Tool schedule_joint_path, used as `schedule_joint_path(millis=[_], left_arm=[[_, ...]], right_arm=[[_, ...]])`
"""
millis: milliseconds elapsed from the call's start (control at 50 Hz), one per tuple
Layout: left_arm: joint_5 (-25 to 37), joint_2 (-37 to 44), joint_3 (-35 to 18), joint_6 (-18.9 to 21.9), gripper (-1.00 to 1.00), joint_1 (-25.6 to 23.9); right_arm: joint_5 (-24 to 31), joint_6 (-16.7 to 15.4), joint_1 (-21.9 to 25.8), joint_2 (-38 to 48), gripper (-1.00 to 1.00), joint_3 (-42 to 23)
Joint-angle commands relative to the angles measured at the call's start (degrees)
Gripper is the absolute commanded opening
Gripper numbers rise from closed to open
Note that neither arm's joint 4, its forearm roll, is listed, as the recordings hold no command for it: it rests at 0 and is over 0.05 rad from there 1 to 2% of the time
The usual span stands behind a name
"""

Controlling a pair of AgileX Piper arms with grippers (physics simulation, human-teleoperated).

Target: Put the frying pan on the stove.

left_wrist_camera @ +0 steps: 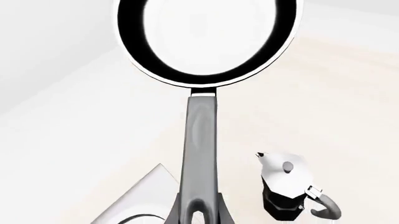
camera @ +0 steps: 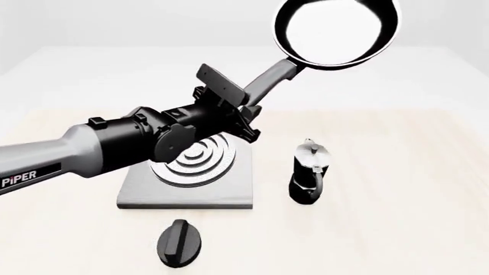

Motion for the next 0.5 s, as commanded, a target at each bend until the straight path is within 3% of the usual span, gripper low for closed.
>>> schedule_joint_path(millis=[20,500], left_arm=[[-3.1,-4.4,4.7,0.2,-1.00,2.2],[-7.3,-11.0,16.7,-0.8,-1.00,5.6]], right_arm=[[-0.4,0.3,-0.2,0.0,1.00,0.5],[-0.2,0.2,-0.2,0.0,1.00,0.4]])
